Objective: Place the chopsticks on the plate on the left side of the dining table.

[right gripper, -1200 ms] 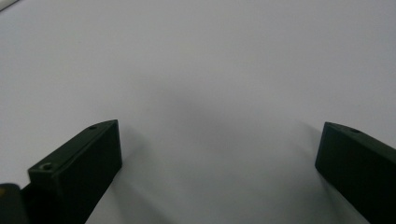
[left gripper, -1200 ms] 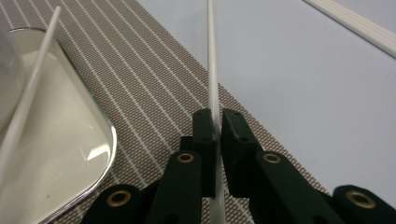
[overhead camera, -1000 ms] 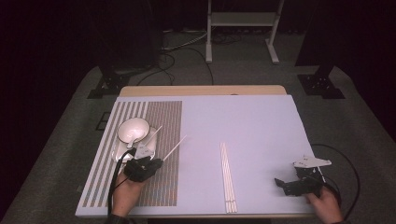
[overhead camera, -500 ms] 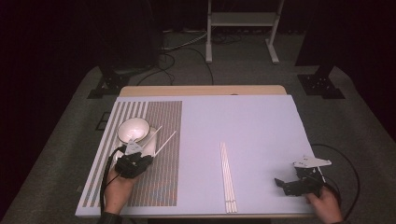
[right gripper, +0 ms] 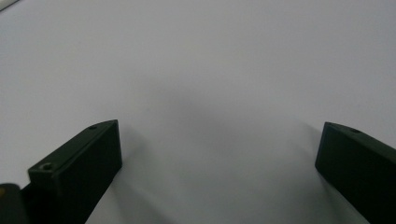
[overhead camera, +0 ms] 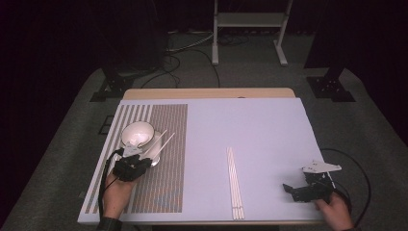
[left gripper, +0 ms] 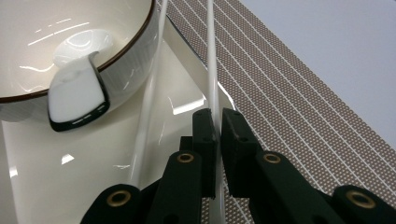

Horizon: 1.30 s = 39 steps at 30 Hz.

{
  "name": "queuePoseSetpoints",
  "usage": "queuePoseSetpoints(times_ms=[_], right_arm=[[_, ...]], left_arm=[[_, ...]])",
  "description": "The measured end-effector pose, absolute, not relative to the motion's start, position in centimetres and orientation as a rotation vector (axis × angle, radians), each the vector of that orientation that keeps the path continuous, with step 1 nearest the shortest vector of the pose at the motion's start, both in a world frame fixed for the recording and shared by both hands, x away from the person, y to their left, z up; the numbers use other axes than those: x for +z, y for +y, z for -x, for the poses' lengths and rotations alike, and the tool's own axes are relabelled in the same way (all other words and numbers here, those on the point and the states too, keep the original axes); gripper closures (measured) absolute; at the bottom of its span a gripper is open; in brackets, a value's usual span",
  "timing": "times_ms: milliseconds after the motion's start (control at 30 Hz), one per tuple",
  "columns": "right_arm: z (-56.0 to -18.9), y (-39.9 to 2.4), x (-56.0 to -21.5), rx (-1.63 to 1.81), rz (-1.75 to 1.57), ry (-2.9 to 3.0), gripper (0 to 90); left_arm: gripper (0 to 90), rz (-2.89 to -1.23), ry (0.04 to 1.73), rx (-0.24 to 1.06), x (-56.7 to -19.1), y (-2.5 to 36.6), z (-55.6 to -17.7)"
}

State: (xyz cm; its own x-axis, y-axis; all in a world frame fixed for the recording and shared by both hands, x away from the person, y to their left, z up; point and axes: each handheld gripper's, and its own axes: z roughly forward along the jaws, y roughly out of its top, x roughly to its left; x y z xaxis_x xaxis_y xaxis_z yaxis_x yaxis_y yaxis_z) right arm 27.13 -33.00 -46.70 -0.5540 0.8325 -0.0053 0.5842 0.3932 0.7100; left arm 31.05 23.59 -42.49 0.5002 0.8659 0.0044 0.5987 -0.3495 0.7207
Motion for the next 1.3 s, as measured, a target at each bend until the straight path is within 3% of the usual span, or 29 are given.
queuePoseSetpoints(times_ms=[1300], right_arm=[[-27.12,-33.01,-46.71,0.954,-1.226,2.295,0.0]], left_arm=[[84.0,-2.12,1.242,0.603,-42.79,24.29,-31.95]])
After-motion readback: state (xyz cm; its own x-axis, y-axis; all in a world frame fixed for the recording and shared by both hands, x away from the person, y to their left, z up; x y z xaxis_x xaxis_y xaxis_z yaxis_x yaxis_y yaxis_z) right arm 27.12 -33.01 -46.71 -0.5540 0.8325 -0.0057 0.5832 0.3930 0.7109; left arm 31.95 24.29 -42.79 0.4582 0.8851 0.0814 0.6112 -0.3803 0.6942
